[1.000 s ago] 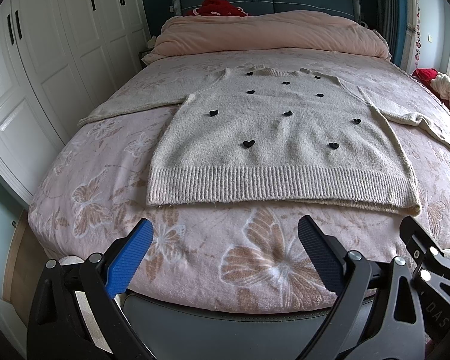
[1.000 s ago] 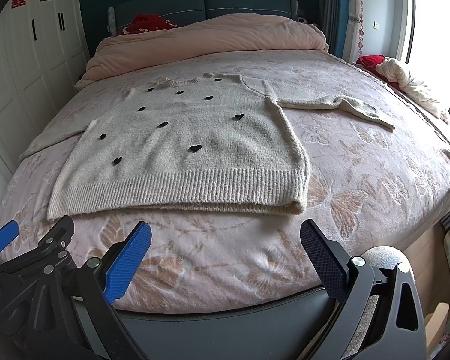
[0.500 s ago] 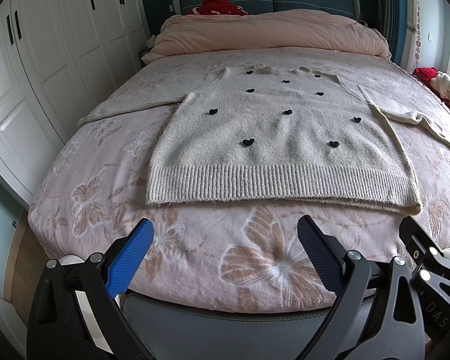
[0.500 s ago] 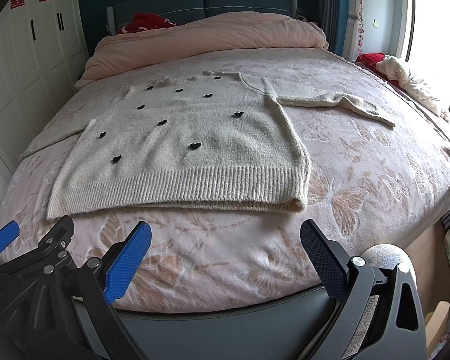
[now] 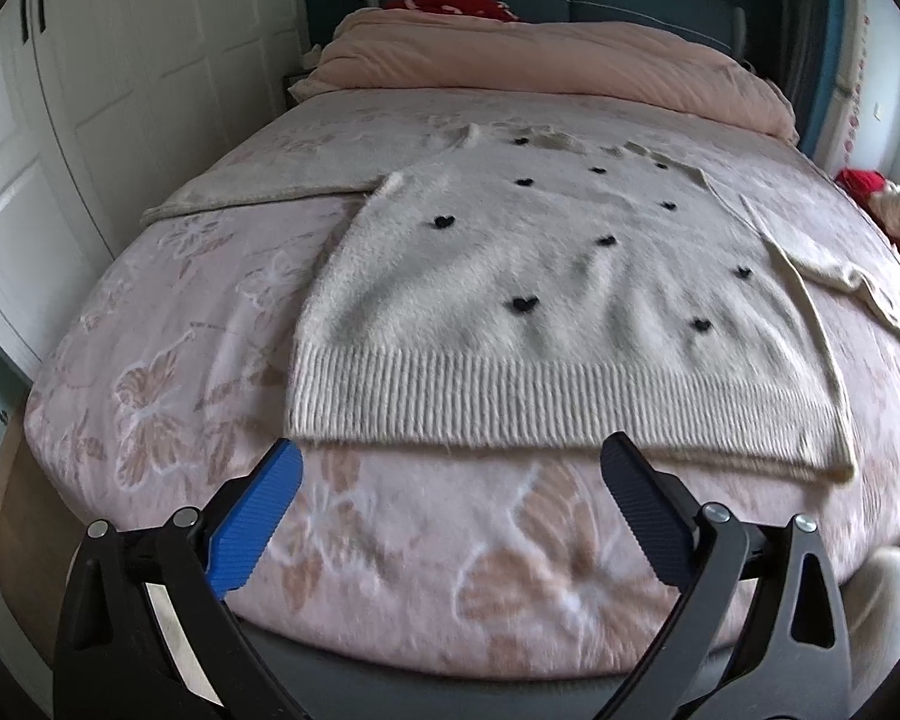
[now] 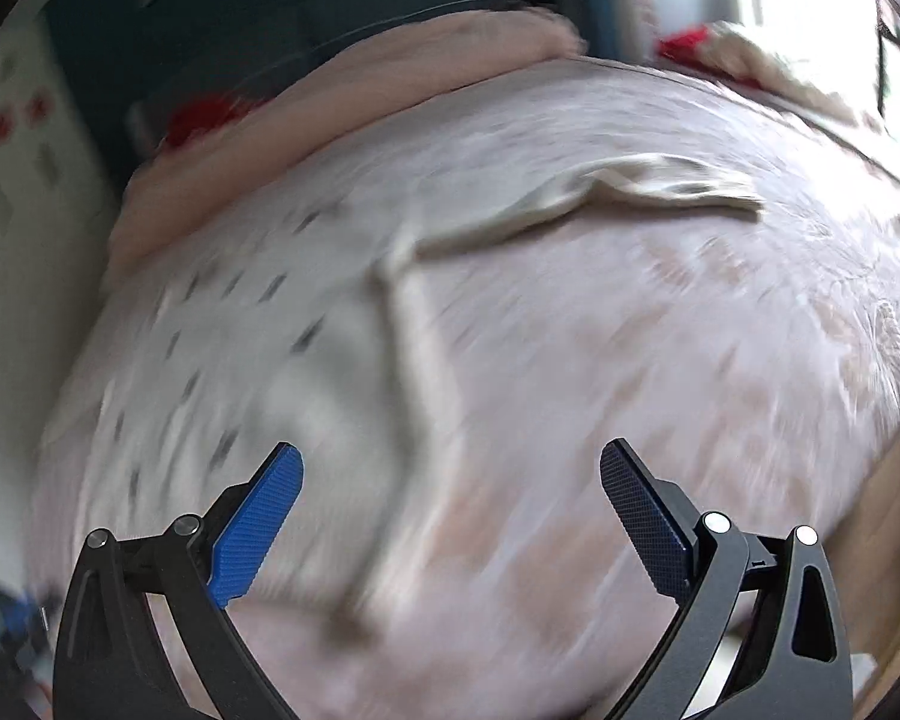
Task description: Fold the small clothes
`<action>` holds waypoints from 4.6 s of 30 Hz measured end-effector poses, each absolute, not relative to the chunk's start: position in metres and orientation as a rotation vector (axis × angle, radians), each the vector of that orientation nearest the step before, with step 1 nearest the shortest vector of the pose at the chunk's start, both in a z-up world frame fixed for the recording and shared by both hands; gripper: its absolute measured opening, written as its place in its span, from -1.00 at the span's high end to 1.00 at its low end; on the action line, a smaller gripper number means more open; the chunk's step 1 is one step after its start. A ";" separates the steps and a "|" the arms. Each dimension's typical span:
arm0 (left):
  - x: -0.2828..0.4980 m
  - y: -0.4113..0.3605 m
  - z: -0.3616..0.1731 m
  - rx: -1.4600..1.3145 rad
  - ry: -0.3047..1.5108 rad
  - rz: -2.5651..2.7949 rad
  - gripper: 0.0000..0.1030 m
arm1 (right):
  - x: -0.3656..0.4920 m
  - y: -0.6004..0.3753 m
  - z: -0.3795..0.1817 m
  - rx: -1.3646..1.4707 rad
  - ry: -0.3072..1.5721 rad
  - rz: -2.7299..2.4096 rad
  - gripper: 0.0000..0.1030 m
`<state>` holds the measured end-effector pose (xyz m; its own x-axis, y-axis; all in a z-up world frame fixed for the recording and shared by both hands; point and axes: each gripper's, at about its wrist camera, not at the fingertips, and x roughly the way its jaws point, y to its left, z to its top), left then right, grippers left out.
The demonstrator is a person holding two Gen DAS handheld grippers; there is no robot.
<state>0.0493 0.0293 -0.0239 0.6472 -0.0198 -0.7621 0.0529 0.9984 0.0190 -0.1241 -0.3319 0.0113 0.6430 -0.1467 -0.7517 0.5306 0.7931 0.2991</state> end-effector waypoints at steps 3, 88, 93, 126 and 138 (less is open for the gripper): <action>0.068 0.024 -0.028 0.030 0.867 -0.036 -0.90 | -0.101 -0.433 0.000 0.688 0.750 -0.486 -0.90; 0.418 0.040 -0.115 -0.280 0.938 -0.190 0.80 | 0.169 -0.384 -0.065 0.694 0.762 -0.083 0.68; 0.414 0.042 -0.123 -0.331 0.890 -0.188 0.78 | 0.179 -0.382 -0.034 0.620 0.675 -0.125 0.68; 0.386 0.430 -0.092 -0.958 0.671 0.496 0.16 | 0.208 -0.350 -0.096 0.315 0.762 -0.384 0.95; 0.416 0.234 0.080 -0.515 0.519 0.021 0.84 | 0.204 -0.352 -0.098 0.336 0.744 -0.378 0.95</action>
